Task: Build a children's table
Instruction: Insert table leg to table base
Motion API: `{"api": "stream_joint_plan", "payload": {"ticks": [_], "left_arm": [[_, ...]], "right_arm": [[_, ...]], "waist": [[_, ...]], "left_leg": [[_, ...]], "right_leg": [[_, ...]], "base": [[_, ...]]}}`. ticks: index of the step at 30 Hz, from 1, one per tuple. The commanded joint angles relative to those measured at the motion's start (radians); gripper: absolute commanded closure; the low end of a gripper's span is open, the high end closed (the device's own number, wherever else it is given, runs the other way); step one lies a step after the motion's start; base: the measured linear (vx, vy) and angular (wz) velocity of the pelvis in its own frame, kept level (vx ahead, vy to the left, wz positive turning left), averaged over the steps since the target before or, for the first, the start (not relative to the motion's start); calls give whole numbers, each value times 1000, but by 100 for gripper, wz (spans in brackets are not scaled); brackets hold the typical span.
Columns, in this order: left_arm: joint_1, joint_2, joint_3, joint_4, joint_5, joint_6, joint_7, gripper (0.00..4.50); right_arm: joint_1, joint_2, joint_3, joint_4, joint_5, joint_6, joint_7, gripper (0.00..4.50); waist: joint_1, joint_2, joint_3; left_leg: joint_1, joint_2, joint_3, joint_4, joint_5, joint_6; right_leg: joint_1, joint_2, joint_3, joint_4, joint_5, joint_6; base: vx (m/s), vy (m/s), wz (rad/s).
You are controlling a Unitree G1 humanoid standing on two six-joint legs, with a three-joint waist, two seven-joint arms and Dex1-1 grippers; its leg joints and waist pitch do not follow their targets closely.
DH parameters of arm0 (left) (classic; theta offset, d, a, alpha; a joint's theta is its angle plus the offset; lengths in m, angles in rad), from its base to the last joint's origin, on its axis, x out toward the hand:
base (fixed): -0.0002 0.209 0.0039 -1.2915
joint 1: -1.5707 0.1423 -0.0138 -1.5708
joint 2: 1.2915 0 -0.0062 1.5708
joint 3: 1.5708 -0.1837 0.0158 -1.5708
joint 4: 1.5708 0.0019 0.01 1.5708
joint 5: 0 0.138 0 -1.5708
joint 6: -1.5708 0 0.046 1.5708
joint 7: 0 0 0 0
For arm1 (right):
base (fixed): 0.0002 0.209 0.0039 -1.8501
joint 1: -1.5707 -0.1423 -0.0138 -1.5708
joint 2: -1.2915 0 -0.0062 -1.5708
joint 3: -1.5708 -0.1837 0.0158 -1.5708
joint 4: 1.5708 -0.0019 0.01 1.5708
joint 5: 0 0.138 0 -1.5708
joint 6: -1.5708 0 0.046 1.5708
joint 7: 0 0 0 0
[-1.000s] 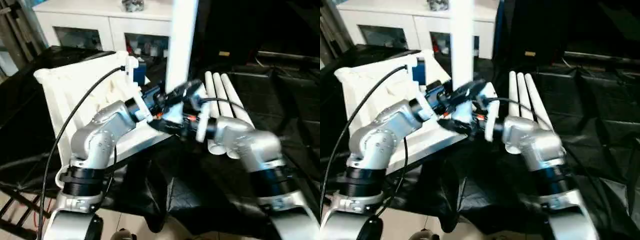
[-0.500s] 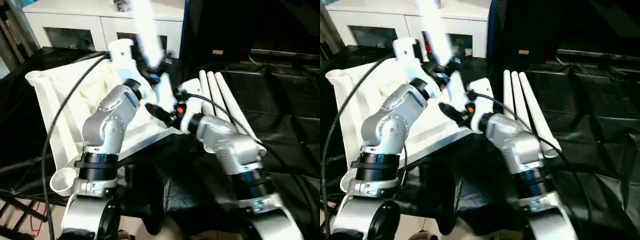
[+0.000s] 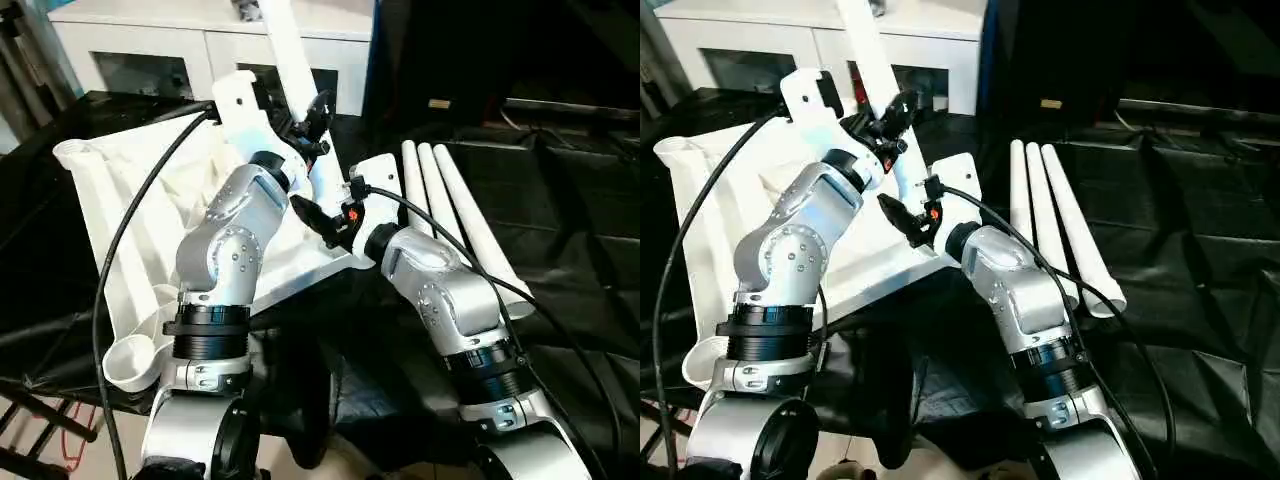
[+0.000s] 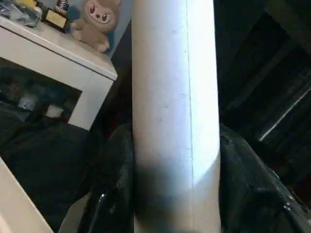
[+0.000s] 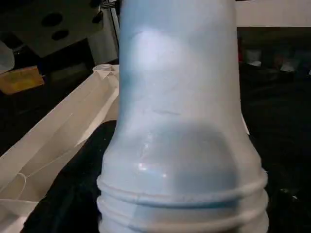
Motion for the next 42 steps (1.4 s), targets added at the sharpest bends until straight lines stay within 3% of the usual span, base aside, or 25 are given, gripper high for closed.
{"api": "stream_joint_plan", "payload": {"ticks": [1, 4, 6, 11, 16, 19, 20, 21, 24, 25, 26, 28, 32, 38, 39, 41, 42], "left_arm": [[0, -7, 3, -39, -48, 16, -33, 254], [6, -12, 6, -50, -73, 21, -57, 255], [8, 1, 5, -47, -82, 8, -90, 255], [-4, 41, 8, -23, -94, -16, -185, 257], [-5, 119, -8, 13, -134, -15, -400, 257], [4, 147, -16, 16, -180, 21, -505, 257], [12, 161, -24, 12, -204, 33, -569, 257], [13, 163, -24, 11, -209, 37, -578, 257], [22, 177, -28, -1, -263, 94, -652, 257], [31, 189, -44, -14, -284, 123, -695, 257], [33, 194, -49, -16, -291, 131, -710, 257], [39, 202, -74, -21, -298, 145, -756, 257], [34, 202, -87, -14, -313, 161, -803, 257], [32, 190, -100, -25, -336, 178, -822, 257], [33, 189, -100, -28, -341, 180, -822, 257], [35, 187, -99, -31, -344, 183, -825, 257], [36, 187, -98, -33, -345, 182, -825, 257]], "right_arm": [[0, -1, -7, -8, -10, -13, -11, 171], [1, -4, -5, -7, -17, -18, -7, 171], [10, -20, 7, -32, 3, -19, 49, 115], [20, -76, -2, -89, 77, 38, 170, 69], [39, -258, -63, -166, 241, 166, 451, 31], [47, -348, -97, -185, 310, 223, 562, 2], [47, -382, -117, -190, 342, 246, 606, 2], [46, -387, -119, -190, 345, 249, 611, 0], [27, -417, -154, -161, 377, 271, 644, 0], [3, -418, -172, -123, 384, 280, 640, 0], [-5, -420, -177, -111, 388, 285, 640, 0], [-28, -423, -191, -91, 425, 321, 656, 0], [-54, -431, -169, -81, 463, 377, 715, 0], [-103, -423, -78, -13, 406, 374, 765, 0], [-112, -417, -71, -4, 404, 375, 767, 28], [-129, -407, -67, 13, 406, 386, 767, 35], [-135, -405, -68, 20, 413, 394, 773, 41]], "waist": [[0, -7, -84], [-1, -5, -84], [-1, -7, -84], [2, -6, -85], [8, -6, -86], [11, 0, -87], [10, -3, -87], [12, 4, -86], [10, -3, -86], [9, 7, -86], [3, 0, -85], [3, 2, -85], [6, 4, -85], [6, 3, -86], [7, -1, -87], [5, 0, -88], [5, -15, -88]], "left_leg": [[8, 6, 4, -68, -137, 0], [10, 7, 4, -69, -144, 0], [10, 7, 3, -69, -145, 1], [9, 8, 3, -69, -131, 15], [10, 7, 4, -65, -126, 38], [10, 8, 4, -63, -119, 42], [10, 7, 6, -62, -121, 44], [10, 7, 5, -61, -125, 45], [11, 6, 6, -61, -136, 41], [10, 7, 4, -61, -135, 39], [10, 4, 6, -61, -140, 37], [13, 3, 7, -60, -151, 35], [15, 8, 5, -63, -154, 34], [12, 7, 5, -61, -145, 28], [12, 8, 5, -61, -137, 30], [11, 8, 5, -61, -135, 31], [9, 8, 6, -61, -125, 35]], "right_leg": [[64, -63, 44, -80, -214, -127], [62, -61, 43, -81, -219, -128], [64, -61, 43, -81, -213, -126], [66, -61, 43, -77, -174, -140], [73, -61, 45, -79, -181, -140], [74, -61, 44, -76, -170, -163], [73, -60, 43, -76, -169, -173], [72, -62, 43, -76, -180, -181], [72, -62, 41, -80, -218, -185], [72, -62, 39, -80, -224, -185], [72, -60, 37, -83, -238, -188], [70, -60, 37, -88, -277, -175], [69, -58, 36, -88, -280, -175], [72, -59, 37, -85, -250, -187], [72, -61, 37, -83, -248, -187], [72, -60, 36, -82, -246, -188], [75, -60, 36, -81, -246, -182]], "base": [[0, 0, 0], [0, 0, 0], [0, 0, 0], [0, 0, 0], [0, 0, 0], [0, 0, 0], [0, 0, 0], [0, 0, 0], [0, 0, 0], [0, 0, 0], [0, 0, 0], [0, 0, 0], [0, 0, 0], [0, 0, 0], [0, 0, 0], [0, 0, 0], [0, 0, 0]]}}
